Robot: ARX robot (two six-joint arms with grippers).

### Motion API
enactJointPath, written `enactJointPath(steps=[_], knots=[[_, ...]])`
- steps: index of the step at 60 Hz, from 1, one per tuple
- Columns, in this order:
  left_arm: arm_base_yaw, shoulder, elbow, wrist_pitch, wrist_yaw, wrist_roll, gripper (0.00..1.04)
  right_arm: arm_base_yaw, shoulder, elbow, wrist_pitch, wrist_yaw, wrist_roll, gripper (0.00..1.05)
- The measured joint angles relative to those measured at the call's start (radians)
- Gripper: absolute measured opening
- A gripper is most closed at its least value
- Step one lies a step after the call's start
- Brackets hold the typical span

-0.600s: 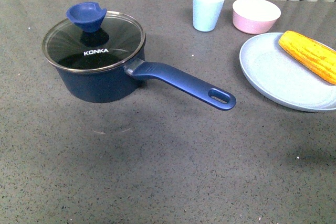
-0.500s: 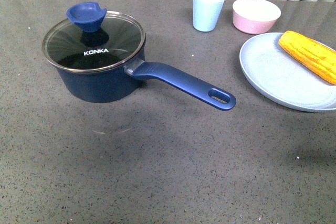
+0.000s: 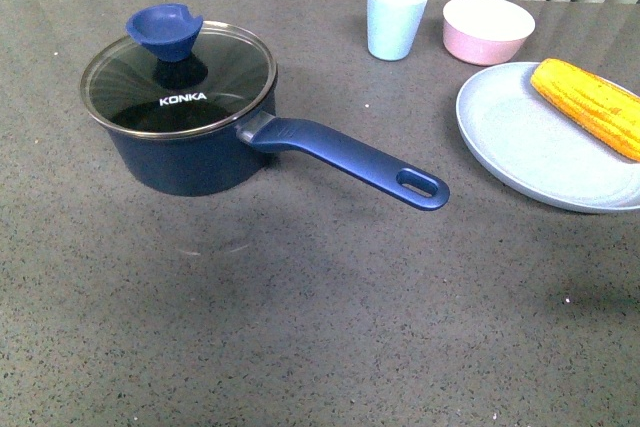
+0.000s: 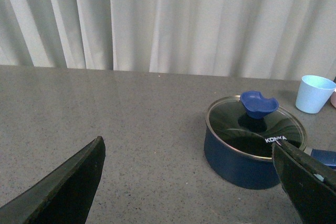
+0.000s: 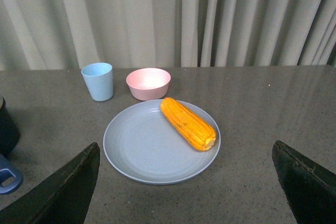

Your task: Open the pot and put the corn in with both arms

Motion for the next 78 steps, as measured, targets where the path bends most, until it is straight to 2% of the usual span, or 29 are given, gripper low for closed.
enactJointPath(steps=[2, 6, 8, 11, 27, 34, 39, 50, 78], knots=[[0.001, 0.002, 0.001, -0.002, 0.006, 0.000, 0.96, 0.000, 0.000, 0.000, 0.000, 0.000, 0.000, 0.96], [0.079, 0.214, 0.143, -0.310, 0.236, 0.016, 0.96, 0.000, 0.000, 0.000, 0.000, -0.003, 0.000, 0.96], [0.093, 0.298, 0.179, -0.354, 0.271, 0.021, 0.96, 0.000, 0.000, 0.000, 0.000, -0.002, 0.000, 0.96], [0.107, 0.414, 0.212, -0.340, 0.288, 0.031, 0.96, 0.000, 0.000, 0.000, 0.000, -0.002, 0.000, 0.96], [0.103, 0.849, 0.341, 0.018, 0.265, 0.072, 0.96, 0.000, 0.000, 0.000, 0.000, 0.000, 0.000, 0.96], [0.030, 1.128, 0.448, 0.224, 0.228, 0.045, 0.96, 0.000, 0.000, 0.000, 0.000, 0.000, 0.000, 0.96], [-0.033, 1.286, 0.523, 0.301, 0.206, 0.032, 0.96, 0.000, 0.000, 0.000, 0.000, 0.000, 0.000, 0.96], [-0.116, 1.456, 0.626, 0.359, 0.186, 0.002, 0.96, 0.000, 0.000, 0.000, 0.000, 0.000, 0.000, 0.96], [-0.199, 1.627, 0.717, 0.437, 0.126, -0.019, 0.96, 0.000, 0.000, 0.000, 0.000, 0.000, 0.000, 0.96]])
